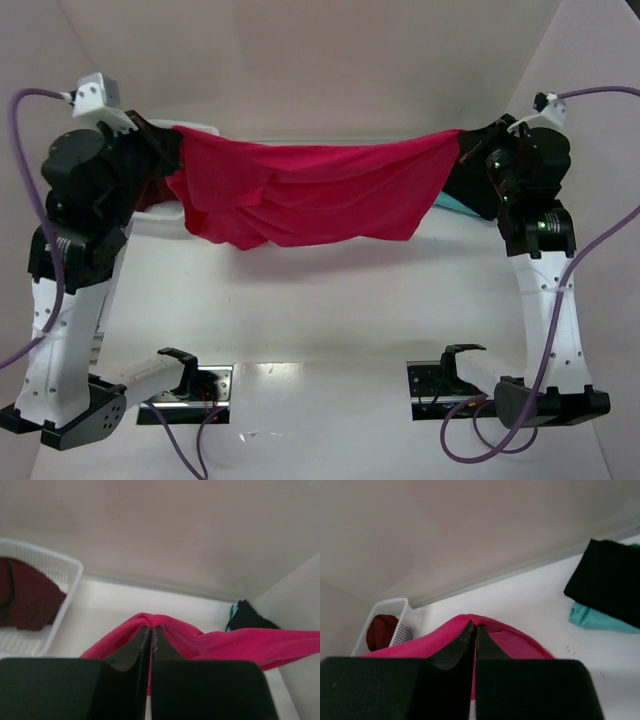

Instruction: Fold and stack the t-shirts

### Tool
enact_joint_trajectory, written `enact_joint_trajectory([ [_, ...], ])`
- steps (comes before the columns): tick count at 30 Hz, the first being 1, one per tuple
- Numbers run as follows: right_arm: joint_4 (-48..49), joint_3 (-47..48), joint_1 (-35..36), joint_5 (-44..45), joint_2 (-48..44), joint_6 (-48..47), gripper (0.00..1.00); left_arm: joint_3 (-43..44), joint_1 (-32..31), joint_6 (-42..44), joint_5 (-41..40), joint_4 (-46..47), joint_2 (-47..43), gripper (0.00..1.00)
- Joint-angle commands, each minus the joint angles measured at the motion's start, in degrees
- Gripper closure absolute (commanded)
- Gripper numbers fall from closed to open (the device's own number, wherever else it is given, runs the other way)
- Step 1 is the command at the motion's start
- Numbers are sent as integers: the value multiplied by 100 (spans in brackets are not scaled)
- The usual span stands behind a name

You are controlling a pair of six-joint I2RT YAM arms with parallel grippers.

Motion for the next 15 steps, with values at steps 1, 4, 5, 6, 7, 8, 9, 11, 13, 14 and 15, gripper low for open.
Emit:
enact_joint_trajectory([
  [1,275,585,-29,-62,-450,-155,100,804,46,364,-80,439,-45,100],
  [4,118,927,-29,-62,-880,-217,100,1322,46,470,-308,386,-307,100],
  [5,65,980,-29,-62,-995,-217,100,1419,46,470,-422,385,-387,100],
  [6,12,981,-29,-62,-1127,-217,100,1499,46,470,-475,385,-475,100],
  [7,12,1059,-29,-62,-1406,-156,100,1569,46,470,-589,333,-667,100],
  [8,-67,1060,-29,-62,-1531,-155,100,1639,46,470,-590,333,-782,100],
  [9,-120,1217,-29,-62,-1741,-155,100,1640,46,418,-590,333,-992,100],
  [11,-330,1437,-29,-123,-1953,-103,100,1640,46,356,-590,262,-1231,100],
  [13,-331,1490,-29,-255,-2120,-32,100,1693,46,304,-590,192,-1415,100],
  [14,-331,1491,-29,-255,-2208,37,100,1693,-15,251,-590,192,-1477,100],
  [15,-331,1491,-29,-316,-2331,99,100,1693,-68,250,-660,244,-1530,100],
])
